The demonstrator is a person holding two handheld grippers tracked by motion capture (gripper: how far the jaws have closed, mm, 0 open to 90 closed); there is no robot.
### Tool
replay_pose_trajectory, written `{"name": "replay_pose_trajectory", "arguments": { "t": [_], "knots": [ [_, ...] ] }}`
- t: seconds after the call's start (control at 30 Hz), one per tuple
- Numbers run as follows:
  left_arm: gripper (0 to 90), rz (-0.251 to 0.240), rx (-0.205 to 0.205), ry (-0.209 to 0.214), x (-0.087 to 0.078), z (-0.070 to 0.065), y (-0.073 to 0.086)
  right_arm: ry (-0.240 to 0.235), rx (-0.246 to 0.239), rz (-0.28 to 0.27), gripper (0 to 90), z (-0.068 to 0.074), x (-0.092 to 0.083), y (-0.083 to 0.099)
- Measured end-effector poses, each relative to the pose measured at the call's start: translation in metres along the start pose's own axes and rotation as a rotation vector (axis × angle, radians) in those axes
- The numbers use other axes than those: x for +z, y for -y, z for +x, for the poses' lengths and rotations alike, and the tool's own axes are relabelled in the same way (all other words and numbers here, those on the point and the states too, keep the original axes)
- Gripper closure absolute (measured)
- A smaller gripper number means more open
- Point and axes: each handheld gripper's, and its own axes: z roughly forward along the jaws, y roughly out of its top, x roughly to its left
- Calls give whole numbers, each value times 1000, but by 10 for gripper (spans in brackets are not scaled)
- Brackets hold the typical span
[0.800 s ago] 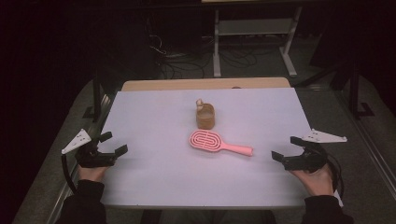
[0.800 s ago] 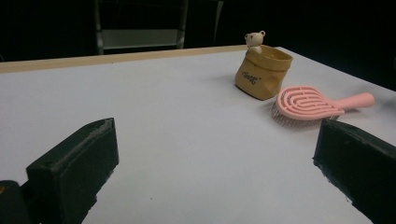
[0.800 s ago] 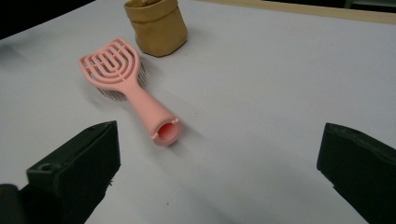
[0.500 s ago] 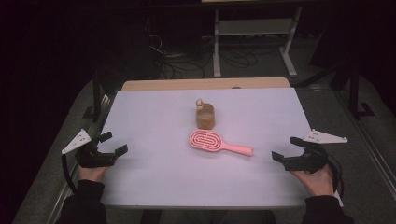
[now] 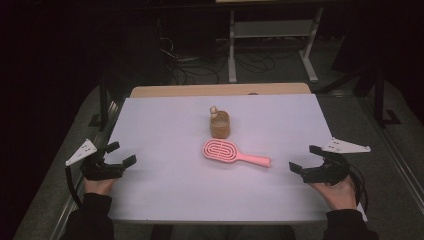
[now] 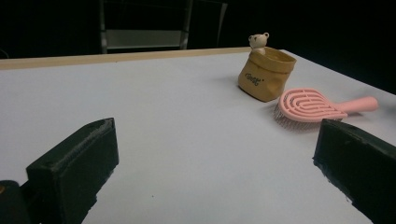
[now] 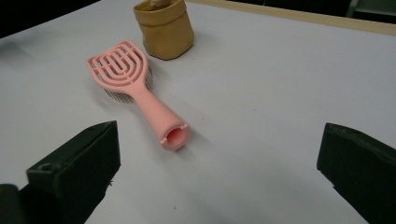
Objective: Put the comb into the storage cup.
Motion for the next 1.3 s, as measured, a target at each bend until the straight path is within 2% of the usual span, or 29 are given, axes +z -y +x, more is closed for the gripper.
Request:
{"name": "replay_pose_trajectory", "arguments": {
  "t": [0.17, 0.4, 0.53, 0.87, 1.3],
  "knots": [
    [0, -5, -5, -4, -1, 0, 0, 4, -16, 15, 0, 3, 2, -2],
    [0, -3, -1, -15, 0, 1, 0, 14, -35, 66, 0, 9, 5, -11],
    [0, -4, -2, -14, 0, 1, 0, 0, -68, 101, 0, 14, 10, -19],
    [0, -16, -10, -18, -1, 1, 0, -11, -112, 150, 0, 21, 14, -37],
    [0, -6, -6, -12, 0, 2, 0, -27, -162, 202, 0, 26, 22, -50]
  ]
}}
